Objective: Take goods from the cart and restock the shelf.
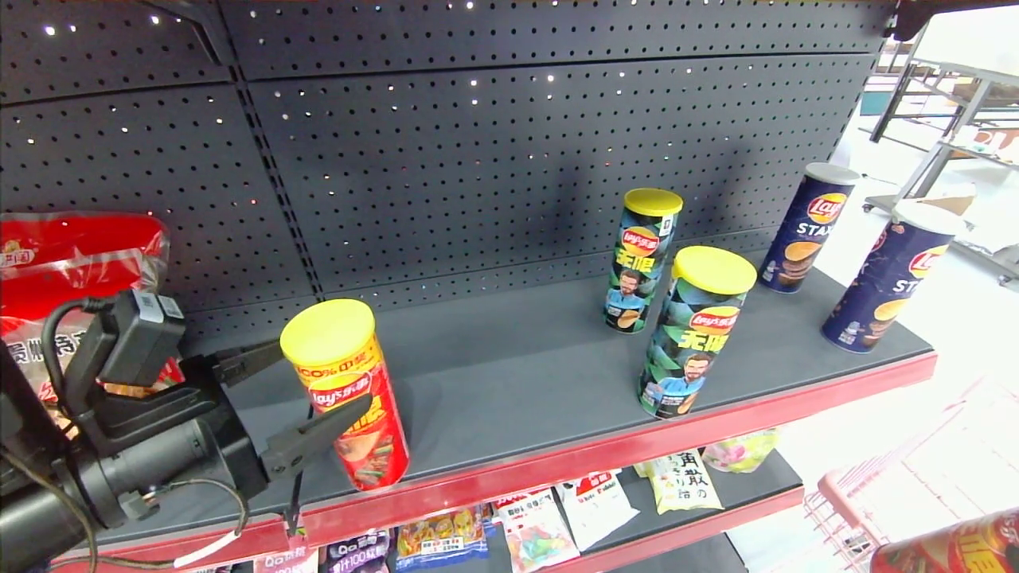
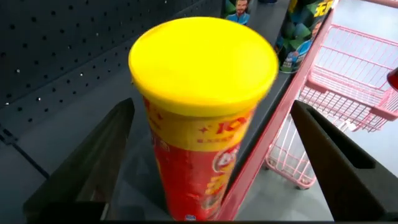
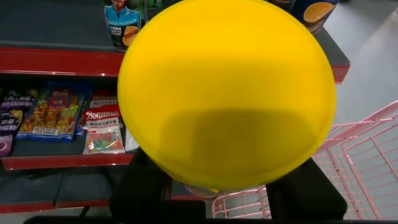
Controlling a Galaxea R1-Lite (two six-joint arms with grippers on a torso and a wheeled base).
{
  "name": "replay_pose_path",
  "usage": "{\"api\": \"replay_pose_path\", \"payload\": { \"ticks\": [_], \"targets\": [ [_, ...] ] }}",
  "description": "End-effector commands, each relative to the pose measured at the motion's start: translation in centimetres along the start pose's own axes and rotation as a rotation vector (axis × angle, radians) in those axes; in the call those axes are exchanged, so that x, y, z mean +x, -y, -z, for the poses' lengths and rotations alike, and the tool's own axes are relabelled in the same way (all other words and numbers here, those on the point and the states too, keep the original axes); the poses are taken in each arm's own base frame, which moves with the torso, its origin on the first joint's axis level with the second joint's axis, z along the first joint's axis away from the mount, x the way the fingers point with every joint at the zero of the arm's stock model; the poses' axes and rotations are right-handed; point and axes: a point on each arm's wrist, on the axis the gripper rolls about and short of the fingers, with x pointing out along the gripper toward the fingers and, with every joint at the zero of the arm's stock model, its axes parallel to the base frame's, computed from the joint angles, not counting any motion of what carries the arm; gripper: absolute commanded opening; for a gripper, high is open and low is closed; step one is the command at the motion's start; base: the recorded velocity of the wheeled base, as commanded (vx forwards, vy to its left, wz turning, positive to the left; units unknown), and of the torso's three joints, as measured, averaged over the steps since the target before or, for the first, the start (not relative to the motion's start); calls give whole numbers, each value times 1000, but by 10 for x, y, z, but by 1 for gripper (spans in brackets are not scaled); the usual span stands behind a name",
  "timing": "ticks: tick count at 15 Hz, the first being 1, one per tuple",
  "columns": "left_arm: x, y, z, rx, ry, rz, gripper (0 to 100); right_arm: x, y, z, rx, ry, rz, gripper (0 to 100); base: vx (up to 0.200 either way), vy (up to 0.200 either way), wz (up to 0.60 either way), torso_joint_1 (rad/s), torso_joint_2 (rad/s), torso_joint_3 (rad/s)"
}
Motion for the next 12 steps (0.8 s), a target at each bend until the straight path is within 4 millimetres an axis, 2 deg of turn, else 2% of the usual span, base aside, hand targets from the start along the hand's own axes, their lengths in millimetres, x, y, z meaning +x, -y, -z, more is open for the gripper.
{"api": "replay_pose_path", "payload": {
  "ticks": [1, 8, 11, 12],
  "targets": [
    [-11, 6, -6, 19, 38, -2, 100, 0, 0, 0, 0, -1, 0, 0, 0, 0, 0, 0, 0, 0],
    [-38, 18, -15, 61, 125, -18, 100, -1, 1, -4, -1, 14, 4, 0, 0, 0, 0, 0, 0, 0],
    [-46, 15, -26, 75, 180, -134, 100, -1, 1, -3, -1, 12, 2, 0, 0, 0, 0, 0, 0, 0],
    [-52, 9, -36, 68, 221, -239, 100, -1, 1, -4, -2, 10, 0, 0, 0, 0, 0, 0, 0, 0]
  ]
}}
